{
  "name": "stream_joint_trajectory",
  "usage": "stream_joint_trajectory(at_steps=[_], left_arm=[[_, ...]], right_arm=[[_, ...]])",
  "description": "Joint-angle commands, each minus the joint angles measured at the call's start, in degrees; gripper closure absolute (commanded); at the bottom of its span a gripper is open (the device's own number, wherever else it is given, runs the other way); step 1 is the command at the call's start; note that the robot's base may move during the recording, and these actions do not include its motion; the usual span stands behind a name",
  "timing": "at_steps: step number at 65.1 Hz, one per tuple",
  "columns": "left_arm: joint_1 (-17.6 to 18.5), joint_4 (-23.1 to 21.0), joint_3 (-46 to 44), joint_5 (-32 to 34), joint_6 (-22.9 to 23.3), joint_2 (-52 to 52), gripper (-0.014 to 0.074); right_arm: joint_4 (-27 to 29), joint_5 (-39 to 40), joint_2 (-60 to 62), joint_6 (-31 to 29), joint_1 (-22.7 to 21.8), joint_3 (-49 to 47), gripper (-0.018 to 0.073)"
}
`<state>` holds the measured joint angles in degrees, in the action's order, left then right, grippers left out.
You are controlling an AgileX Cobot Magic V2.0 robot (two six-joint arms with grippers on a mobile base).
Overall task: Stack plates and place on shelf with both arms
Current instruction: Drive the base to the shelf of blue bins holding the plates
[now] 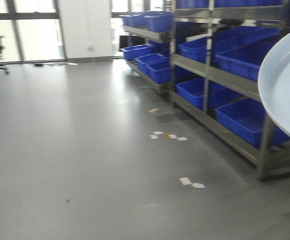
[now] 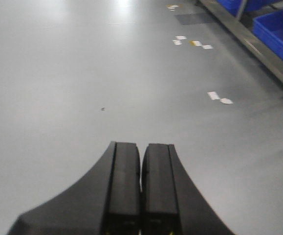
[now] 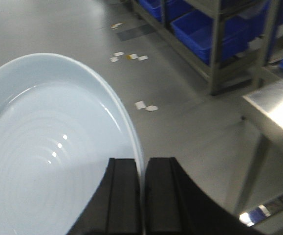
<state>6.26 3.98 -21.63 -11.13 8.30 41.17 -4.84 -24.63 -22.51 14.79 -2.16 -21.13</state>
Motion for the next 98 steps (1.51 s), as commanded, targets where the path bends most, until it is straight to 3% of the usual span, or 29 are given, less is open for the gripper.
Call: stream_joint_trajectory(at_steps=[1, 98], left_arm=[[-0.1, -0.1, -1.6, 4.7, 0.3, -0.2, 0.0514], [-0.1, -0.1, -1.6, 4.7, 0.3, -0.2, 0.0514]], right_arm=[[-0.4, 5.6, -0.1, -0.2, -0.4, -1.7, 0.0503], [-0.4, 5.6, -0.2, -0.2, -0.4, -1.7, 0.0503]])
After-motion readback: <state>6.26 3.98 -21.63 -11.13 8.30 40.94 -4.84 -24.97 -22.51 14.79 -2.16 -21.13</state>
